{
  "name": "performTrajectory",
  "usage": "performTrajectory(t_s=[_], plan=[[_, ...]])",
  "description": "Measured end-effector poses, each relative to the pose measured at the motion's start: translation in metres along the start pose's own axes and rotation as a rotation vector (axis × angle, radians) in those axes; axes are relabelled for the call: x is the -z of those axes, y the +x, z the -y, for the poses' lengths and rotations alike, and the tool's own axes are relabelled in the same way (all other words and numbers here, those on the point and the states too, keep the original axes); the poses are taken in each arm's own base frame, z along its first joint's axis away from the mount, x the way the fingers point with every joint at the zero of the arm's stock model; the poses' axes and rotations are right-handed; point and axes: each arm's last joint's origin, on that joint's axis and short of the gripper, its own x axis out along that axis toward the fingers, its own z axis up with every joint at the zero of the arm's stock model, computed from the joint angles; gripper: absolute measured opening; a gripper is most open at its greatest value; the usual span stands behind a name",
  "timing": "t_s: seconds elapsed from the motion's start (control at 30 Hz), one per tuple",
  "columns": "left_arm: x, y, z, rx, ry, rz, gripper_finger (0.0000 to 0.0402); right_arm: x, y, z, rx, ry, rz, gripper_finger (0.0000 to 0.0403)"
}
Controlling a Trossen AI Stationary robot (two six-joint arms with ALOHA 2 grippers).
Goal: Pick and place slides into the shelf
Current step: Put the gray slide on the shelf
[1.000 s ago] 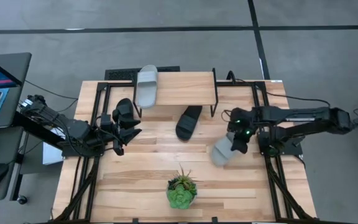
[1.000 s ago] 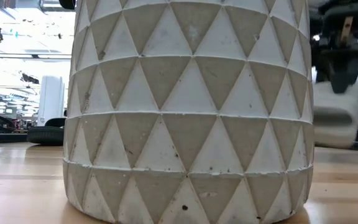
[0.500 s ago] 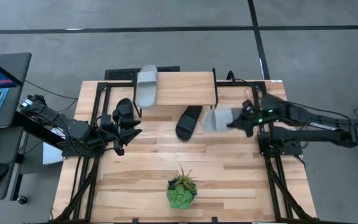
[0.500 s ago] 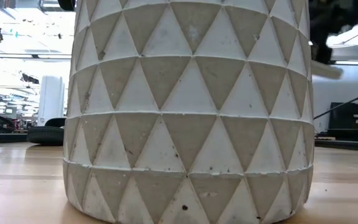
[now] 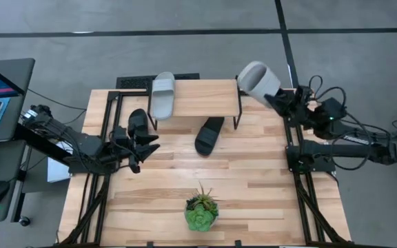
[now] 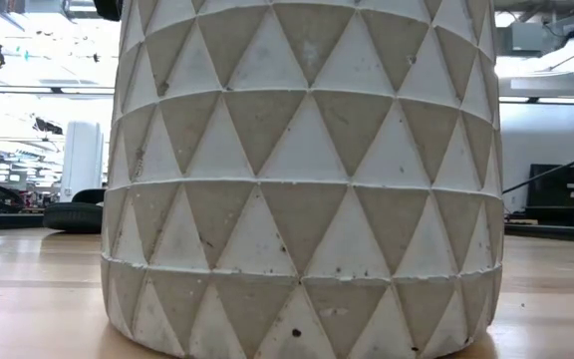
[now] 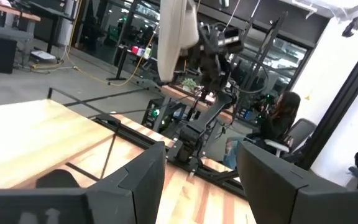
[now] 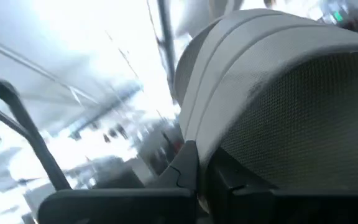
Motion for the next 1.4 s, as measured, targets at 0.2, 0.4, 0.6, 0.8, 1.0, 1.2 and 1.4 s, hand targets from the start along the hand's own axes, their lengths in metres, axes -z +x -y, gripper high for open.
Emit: performTrajectory(t_s=[0.2,0.4,0.6,0.8,1.0,1.2,1.4], plan=[[0.02,0.023,0.006,-0.032,0.005,0.007,0.0185,0.0,0.023,0.0,-0.104,0.032,0.15,0.0],[0.033,0.048,0.007,-0.063,0.059,0.093,0.0185,0.002,0.045,0.004,-0.16,0.061,0.281,0.0],[0.042,0.066,0.005,-0.064,0.155,0.174,0.0185,-0.002,0.073,-0.005,-0.198,0.001,0.345,0.0],[0.044,0.076,0.004,-0.036,0.282,0.257,0.0185,-0.011,0.101,-0.027,-0.254,-0.076,0.396,0.0],[0.034,0.092,0.008,-0.058,0.408,0.296,0.0185,-0.01,0.13,-0.043,-0.313,-0.048,0.412,0.0],[0.026,0.114,0.013,-0.06,0.56,0.327,0.0185,-0.004,0.152,-0.056,-0.372,-0.028,0.391,0.0],[0.019,0.138,0.016,-0.111,0.645,0.35,0.0185,0.001,0.161,-0.065,-0.423,0.012,0.368,0.0]])
